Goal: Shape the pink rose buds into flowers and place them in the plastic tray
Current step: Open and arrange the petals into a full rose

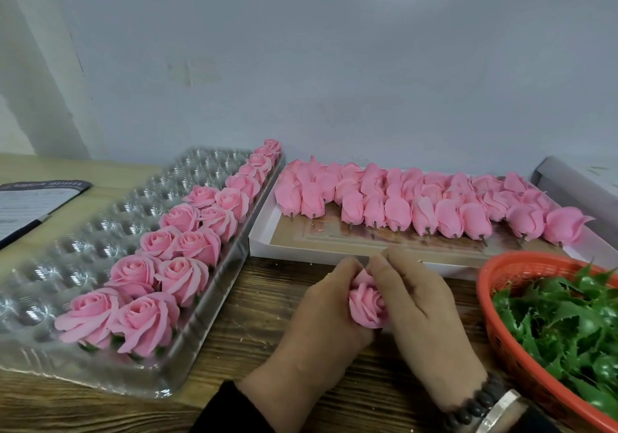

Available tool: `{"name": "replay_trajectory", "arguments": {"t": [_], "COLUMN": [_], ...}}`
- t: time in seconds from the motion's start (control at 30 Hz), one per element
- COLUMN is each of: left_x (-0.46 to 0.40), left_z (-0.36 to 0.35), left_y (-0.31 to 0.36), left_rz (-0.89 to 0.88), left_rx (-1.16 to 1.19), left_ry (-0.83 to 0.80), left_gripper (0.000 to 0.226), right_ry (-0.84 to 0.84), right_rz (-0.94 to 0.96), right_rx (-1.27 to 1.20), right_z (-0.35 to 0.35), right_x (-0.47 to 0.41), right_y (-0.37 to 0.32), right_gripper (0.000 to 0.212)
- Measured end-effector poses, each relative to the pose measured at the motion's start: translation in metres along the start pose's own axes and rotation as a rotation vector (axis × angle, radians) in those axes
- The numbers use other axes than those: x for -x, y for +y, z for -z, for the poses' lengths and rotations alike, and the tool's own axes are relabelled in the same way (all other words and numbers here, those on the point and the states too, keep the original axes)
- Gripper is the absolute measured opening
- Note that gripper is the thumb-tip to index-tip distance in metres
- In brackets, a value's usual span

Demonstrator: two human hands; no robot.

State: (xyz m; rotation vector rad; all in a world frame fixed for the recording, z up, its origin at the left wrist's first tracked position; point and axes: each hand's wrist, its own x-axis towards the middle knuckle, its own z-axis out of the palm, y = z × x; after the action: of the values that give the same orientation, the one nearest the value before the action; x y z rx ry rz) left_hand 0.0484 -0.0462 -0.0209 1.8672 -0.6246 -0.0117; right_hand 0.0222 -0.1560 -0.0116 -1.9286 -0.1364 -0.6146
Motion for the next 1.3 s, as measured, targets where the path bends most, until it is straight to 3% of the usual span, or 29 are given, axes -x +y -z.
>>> {"name": "replay_trajectory", "arguments": {"t": [0.3,0.4,0.53,0.73,0.93,1.0,1.13,1.23,1.3], "left_x": [-0.001,0.0,0.002,0.004,0.007,0.005,0.0,0.0,0.0], "left_z": [-0.005,-0.004,-0.001,-0.004,-0.002,0.0,0.004,0.002,0.001], "left_y": [-0.006,-0.006,-0.002,0.01,0.011,0.013,0.011,0.013,0.013], "left_rz": [-0.003,0.005,0.009,-0.033,-0.008,0.032,0.087,0.117,0.147], "left_rx": [0.099,0.141,0.169,0.108,0.178,0.325,0.581,0.712,0.774], "left_ry": [0.044,-0.04,-0.114,-0.108,-0.067,-0.002,0.287,0.321,0.333], "left_gripper": [0.036,0.027,0.014,0.041,0.024,0.02,0.006,0.033,0.043], "right_ry": [-0.036,-0.028,-0.017,-0.099,-0.15,-0.114,-0.01,-0.05,-0.072], "right_rz": [0.139,0.186,0.182,0.227,0.206,0.158,0.034,-0.032,-0.029], "right_rx": [-0.011,-0.002,0.024,0.144,0.15,0.018,-0.15,-0.169,-0.14], "right_z": [-0.001,-0.001,-0.003,-0.005,-0.003,-0.002,-0.001,-0.005,-0.01], "right_x": [0.004,0.004,0.004,0.008,0.009,0.008,0.005,0.005,0.005], "right_y": [-0.006,-0.005,-0.004,-0.004,-0.008,-0.008,0.0,0.003,0.003], "right_gripper": [0.025,0.03,0.017,0.029,0.035,0.038,0.026,0.05,0.051]}}
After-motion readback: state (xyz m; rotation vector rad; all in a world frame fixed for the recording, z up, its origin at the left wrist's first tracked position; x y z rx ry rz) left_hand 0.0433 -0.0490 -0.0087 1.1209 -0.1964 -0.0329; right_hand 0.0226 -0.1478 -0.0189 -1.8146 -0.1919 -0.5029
